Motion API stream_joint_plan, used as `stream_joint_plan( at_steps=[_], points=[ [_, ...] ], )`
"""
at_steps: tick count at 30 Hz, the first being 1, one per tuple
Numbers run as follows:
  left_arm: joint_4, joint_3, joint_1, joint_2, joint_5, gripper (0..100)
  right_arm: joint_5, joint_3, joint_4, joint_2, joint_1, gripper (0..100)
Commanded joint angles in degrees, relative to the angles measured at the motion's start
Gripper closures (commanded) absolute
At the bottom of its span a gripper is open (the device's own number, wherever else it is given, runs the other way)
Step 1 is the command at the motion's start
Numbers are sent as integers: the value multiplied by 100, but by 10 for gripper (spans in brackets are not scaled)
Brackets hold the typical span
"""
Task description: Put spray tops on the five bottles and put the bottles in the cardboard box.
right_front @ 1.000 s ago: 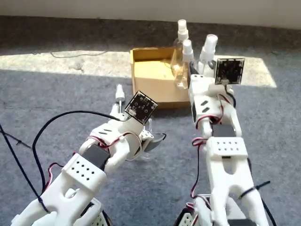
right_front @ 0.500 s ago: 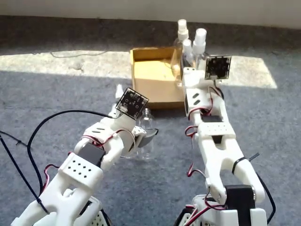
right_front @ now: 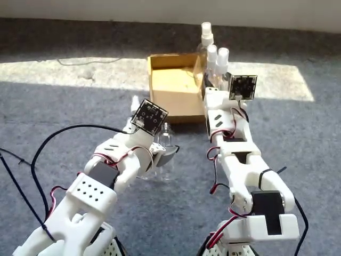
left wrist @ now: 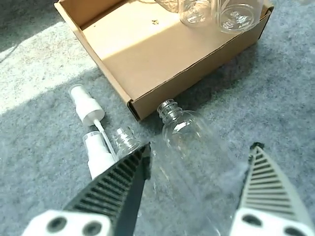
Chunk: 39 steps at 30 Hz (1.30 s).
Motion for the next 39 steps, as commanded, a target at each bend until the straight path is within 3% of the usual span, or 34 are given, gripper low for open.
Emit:
stream_joint_plan(
  at_steps=[1, 39],
  points=[
    [-114, -31, -48, -13, 18, 716, -79, -13, -127, -31, -22, 995],
    [-105, -31, -31, -13, 26, 716, 281, 154, -1288, 681, -40, 995]
  ],
)
